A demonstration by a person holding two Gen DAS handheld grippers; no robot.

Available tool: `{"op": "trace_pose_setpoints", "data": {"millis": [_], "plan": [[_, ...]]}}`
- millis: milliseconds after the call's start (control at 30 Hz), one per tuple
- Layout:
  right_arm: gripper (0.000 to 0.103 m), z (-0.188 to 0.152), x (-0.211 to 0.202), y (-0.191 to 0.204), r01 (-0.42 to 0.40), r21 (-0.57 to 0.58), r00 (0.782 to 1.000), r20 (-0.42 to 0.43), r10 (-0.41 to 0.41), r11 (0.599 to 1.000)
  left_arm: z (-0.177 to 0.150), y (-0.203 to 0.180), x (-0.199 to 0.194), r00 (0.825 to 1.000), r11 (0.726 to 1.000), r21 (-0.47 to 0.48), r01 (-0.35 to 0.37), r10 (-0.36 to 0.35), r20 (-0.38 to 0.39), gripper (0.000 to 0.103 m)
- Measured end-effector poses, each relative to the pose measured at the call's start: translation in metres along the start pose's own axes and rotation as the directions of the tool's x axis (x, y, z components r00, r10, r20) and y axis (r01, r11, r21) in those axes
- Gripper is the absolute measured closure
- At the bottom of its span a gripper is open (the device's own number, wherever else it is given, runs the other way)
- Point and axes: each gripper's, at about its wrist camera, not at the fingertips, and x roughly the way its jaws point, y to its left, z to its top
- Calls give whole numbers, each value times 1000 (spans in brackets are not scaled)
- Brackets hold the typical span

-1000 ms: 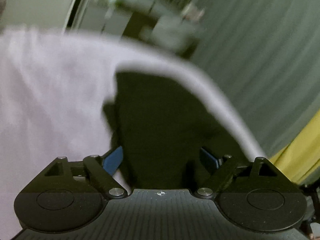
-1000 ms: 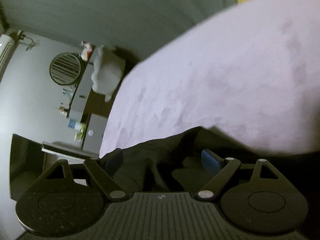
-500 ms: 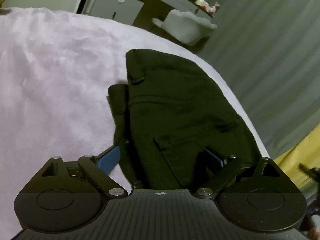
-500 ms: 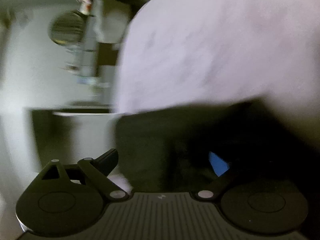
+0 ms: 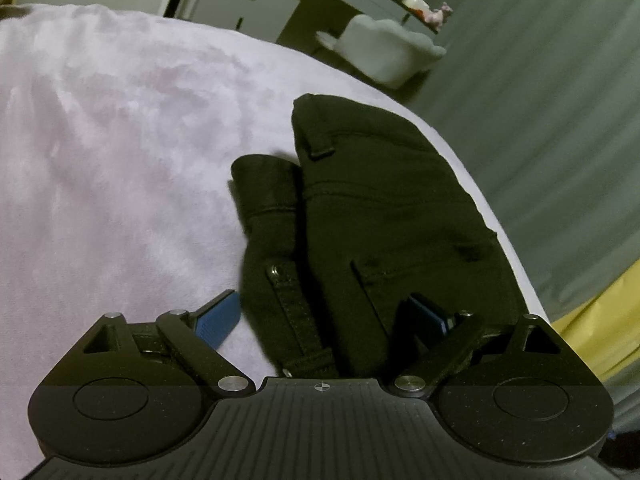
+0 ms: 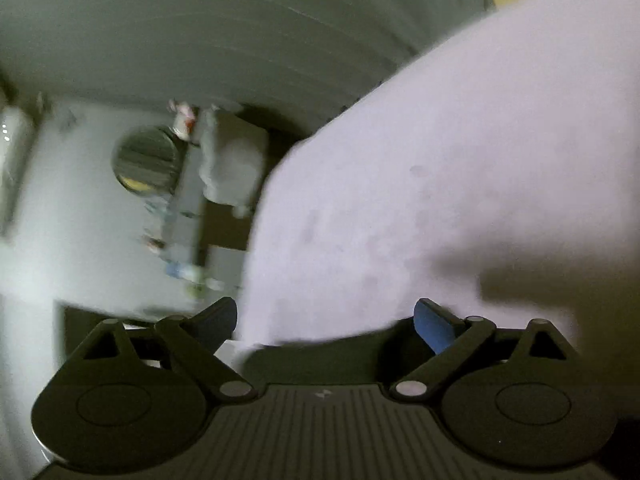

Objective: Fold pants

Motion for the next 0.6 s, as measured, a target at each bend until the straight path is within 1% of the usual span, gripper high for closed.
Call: {"op": "trace_pose_setpoints", "data": {"millis": [33,67,167,200,233,267,300,333,400,433,467,500,533,567,600], "plan": [[7,-8,-5,0,-30,2,999,-19,30,1000,0,1,0,1000,1000,-5,3,-3,1,9],[7,-18,-9,2,-50,-20,998,-44,49,999,1,1,0,1000,1000,-10,4,-4,2,9],[11,-44,-13,8,-52,-108,992,-120,39,993,0,1,0,1000,1000,-13,4,-4,5,9],[19,-52,-9,6,-21,-133,989,-148,1,991,0,2,0,1000,1000,-15,5,-5,6,9],[30,-54,-8,2,21,-143,985,-165,-45,990,0,2,-1,1000,1000,-20,9,-9,8,9],[38,-55,-10,-7,63,-128,981,-172,-85,990,0,4,-2,1000,1000,-27,13,-13,10,9],[58,-53,-7,-18,119,-98,977,-164,-134,988,0,6,-3,1000,999,-37,18,-17,13,10],[78,-50,-11,-28,160,-84,976,-139,-171,984,0,7,-3,1000,999,-46,23,-23,16,10],[81,-49,-18,-41,169,-50,982,-72,-173,984,1,11,-4,999,997,-63,32,-31,19,11],[90,-51,-24,-39,199,-63,979,-28,-201,978,1,11,-5,999,997,-68,35,-33,21,11],[99,-55,-32,-32,285,-123,959,45,-281,951,1,12,-5,999,997,-70,35,-33,21,11],[102,-61,-41,-20,395,-215,917,153,-369,893,1,11,-4,999,997,-69,33,-32,21,11],[97,-67,-47,-13,488,-248,869,230,-438,837,1,11,-5,999,997,-69,34,-32,22,11],[93,-71,-56,-10,543,-251,835,268,-481,802,1,11,-5,999,997,-74,38,-36,24,11],[91,-74,-68,-10,522,-259,846,275,-456,813,1,12,-5,998,995,-86,53,-51,27,10]]}}
